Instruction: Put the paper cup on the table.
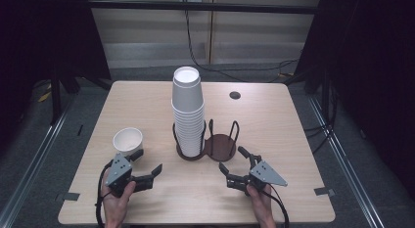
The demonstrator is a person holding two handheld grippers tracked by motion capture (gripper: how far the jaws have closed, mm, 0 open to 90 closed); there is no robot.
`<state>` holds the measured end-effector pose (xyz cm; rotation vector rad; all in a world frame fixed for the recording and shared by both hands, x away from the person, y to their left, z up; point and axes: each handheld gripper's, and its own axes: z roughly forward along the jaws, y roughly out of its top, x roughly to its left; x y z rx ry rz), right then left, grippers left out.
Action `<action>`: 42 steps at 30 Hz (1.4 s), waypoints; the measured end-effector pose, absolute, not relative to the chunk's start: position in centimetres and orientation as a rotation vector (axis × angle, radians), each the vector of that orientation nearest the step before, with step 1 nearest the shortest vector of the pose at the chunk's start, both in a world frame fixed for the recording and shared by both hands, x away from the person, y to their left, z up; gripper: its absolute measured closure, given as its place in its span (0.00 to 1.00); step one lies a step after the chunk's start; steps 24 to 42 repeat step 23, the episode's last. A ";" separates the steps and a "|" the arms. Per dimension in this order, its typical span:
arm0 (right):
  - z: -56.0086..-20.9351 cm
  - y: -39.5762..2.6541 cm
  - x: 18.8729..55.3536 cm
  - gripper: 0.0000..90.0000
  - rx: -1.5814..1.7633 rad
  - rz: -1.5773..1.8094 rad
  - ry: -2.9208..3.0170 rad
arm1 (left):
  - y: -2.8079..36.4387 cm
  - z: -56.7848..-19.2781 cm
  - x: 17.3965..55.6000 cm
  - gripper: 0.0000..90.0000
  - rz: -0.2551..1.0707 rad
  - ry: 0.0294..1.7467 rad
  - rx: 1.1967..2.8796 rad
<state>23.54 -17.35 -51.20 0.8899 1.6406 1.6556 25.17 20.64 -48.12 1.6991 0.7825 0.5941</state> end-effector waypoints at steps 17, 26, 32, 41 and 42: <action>-51.2 -17.4 23.5 0.15 0.893 1.655 1.639 | 16.2 -50.8 23.4 0.18 0.627 0.661 1.534; -51.2 -17.3 23.6 0.15 0.910 1.645 1.640 | 16.5 -51.0 23.1 0.18 0.632 0.648 1.496; -51.2 -17.3 23.6 0.15 0.910 1.645 1.640 | 16.5 -51.0 23.1 0.18 0.632 0.648 1.496; -51.2 -17.3 23.6 0.15 0.910 1.645 1.640 | 16.5 -51.0 23.1 0.18 0.632 0.648 1.496; -51.2 -17.3 23.6 0.15 0.910 1.645 1.640 | 16.5 -51.0 23.1 0.18 0.632 0.648 1.496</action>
